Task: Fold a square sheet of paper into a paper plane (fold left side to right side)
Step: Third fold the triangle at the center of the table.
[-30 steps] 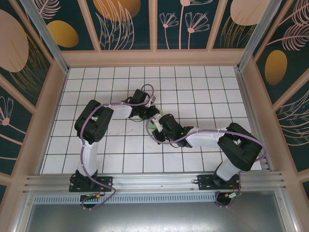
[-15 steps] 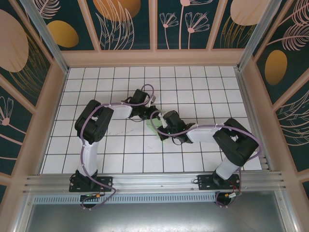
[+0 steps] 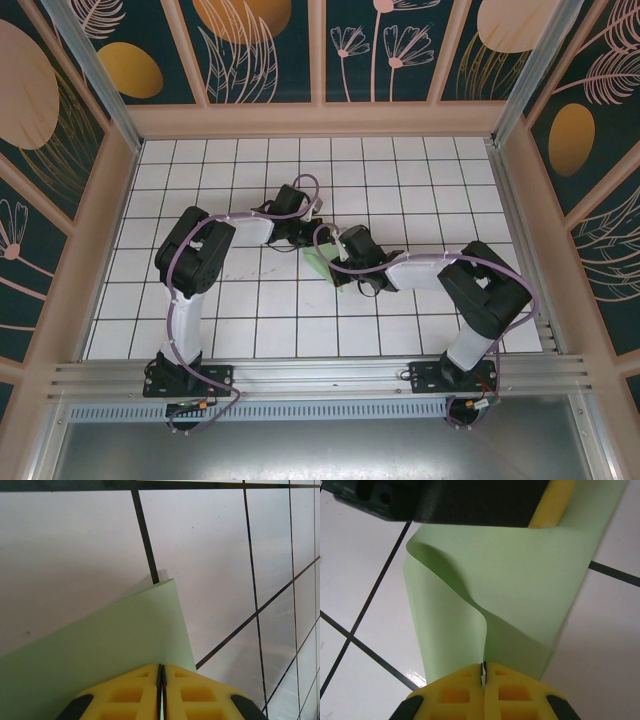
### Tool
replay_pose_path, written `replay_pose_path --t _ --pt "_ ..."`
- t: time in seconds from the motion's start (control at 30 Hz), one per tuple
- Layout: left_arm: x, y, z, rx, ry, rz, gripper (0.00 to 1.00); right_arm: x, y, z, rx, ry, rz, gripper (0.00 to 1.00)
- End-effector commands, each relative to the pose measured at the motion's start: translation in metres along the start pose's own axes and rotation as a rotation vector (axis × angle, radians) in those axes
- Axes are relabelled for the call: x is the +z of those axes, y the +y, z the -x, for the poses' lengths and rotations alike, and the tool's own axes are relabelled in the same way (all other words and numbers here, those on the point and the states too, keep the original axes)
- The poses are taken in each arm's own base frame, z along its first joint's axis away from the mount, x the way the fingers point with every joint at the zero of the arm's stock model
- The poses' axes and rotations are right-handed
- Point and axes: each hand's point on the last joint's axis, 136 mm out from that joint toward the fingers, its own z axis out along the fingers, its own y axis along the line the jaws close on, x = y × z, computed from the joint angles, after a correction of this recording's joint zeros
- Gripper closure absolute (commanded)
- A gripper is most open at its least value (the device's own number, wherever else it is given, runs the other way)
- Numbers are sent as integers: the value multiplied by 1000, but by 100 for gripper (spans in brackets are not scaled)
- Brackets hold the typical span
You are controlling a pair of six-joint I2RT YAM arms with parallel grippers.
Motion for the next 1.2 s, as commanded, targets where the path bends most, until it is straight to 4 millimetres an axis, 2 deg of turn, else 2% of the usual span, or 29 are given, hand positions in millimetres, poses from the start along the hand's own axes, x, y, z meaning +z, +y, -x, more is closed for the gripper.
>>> replay_pose_path --t 0.0,0.6,1.03,1.17 --pt "15 25 -21 -26 64 63 86 3 -3 5 16 2 -19 100" --pt "15 25 -22 -28 65 62 87 7 -7 8 16 13 -42 100" --pt "11 19 -19 -18 55 52 86 13 -10 -13 20 81 -42 100" --pt "5 12 -10 0 32 50 79 13 -12 -24 28 108 -51 100"
